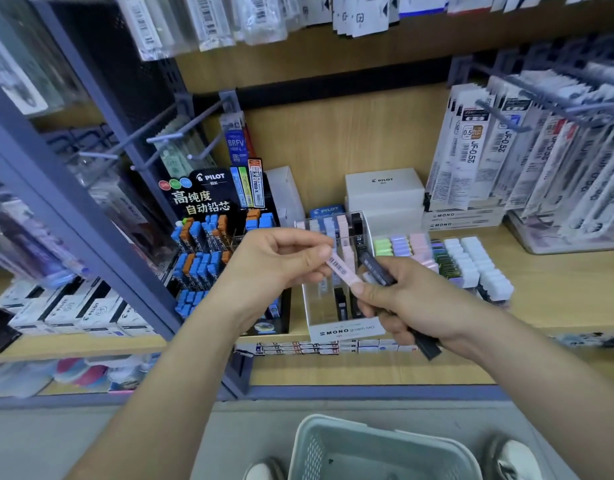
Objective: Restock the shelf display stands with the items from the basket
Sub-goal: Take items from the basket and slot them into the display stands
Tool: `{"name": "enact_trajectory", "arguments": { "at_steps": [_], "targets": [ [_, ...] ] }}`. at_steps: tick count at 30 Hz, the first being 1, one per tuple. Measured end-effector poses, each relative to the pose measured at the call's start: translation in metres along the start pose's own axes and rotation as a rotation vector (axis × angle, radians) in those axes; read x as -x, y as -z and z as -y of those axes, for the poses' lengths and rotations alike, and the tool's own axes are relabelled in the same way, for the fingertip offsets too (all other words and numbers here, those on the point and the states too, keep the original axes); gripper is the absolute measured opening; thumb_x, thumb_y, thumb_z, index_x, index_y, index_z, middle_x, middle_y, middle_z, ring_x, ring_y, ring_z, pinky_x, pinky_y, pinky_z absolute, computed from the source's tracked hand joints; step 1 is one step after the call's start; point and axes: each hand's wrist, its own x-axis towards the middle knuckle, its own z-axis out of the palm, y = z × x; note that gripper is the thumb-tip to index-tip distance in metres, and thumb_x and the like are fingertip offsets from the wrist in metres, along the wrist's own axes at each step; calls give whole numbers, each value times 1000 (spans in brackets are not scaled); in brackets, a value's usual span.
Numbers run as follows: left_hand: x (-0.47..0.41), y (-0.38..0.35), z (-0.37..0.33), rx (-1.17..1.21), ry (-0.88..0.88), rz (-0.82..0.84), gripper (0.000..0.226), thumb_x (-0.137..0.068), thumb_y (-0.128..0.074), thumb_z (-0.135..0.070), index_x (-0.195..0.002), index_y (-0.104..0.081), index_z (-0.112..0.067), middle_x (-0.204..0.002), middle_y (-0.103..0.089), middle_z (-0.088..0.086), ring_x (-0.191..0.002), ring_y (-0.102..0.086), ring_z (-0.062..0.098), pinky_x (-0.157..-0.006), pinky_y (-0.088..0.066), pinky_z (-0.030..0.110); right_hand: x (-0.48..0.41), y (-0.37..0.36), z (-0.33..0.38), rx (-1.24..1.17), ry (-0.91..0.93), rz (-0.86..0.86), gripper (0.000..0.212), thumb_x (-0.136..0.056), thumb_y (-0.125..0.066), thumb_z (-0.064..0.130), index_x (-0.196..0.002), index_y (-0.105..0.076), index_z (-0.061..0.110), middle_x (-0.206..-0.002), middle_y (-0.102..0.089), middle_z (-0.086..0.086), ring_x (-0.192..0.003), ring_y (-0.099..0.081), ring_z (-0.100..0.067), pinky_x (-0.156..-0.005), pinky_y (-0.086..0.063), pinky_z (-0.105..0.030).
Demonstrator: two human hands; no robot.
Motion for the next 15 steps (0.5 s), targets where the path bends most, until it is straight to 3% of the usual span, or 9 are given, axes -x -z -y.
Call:
{"name": "enact_trajectory", "arguments": {
  "at_steps": [3, 5, 7, 9, 12, 15],
  "targets": [
    [2, 7, -5, -203, 11, 20, 15, -74, -75, -7, -89, -71, -5, -76, -72, 14, -71, -70, 23, -65, -57, 25, -2, -1, -1, 7, 6, -23, 11, -95, -60, 14, -88, -54, 10, -65, -54, -5, -41, -33, -13, -37, -31, -21],
    [4, 10, -6, -354, 61, 85, 20, -74, -77, -7, -93, -72, -14, -73, -73, 11, -68, -67, 23, -69, -57, 35, -4, 0, 2, -104, 29, -61, 18, -94, -62, 12, -78, -54, 8, -57, -54, -2, -38, -32, -10, -36, -29, -18],
    [7, 3, -3, -441, 98, 199, 39, -75, -78, -10, -109, -67, -27, -73, -73, 6, -68, -63, 28, -77, -54, 47, -6, 0, 5, -219, 52, -97, 22, -92, -63, 11, -72, -56, 10, -56, -53, -2, -37, -31, -8, -36, -28, -17],
    [11, -10, 4, -482, 89, 250, 60, -77, -77, -13, -127, -54, -37, -70, -72, 4, -63, -58, 26, -69, -53, 46, -8, -4, 5, -255, 62, -126, 19, -90, -66, 13, -73, -58, 10, -59, -52, -3, -39, -32, -9, -36, -28, -19],
    [12, -23, 13, -541, -25, 161, 59, -81, -74, -16, -129, -50, -42, -69, -71, 4, -61, -65, 22, -67, -56, 35, -9, -8, 3, -273, 41, -152, 17, -87, -70, 18, -75, -59, 11, -61, -53, -3, -40, -34, -9, -36, -30, -19],
    [8, -16, 12, -462, -83, 44, 41, -87, -67, -20, -114, -54, -48, -72, -73, 2, -66, -69, 23, -71, -59, 39, -11, -8, 7, -340, -8, -138, 22, -90, -65, 30, -85, -64, 8, -64, -54, -4, -41, -33, -9, -35, -29, -19]
  ]
}}
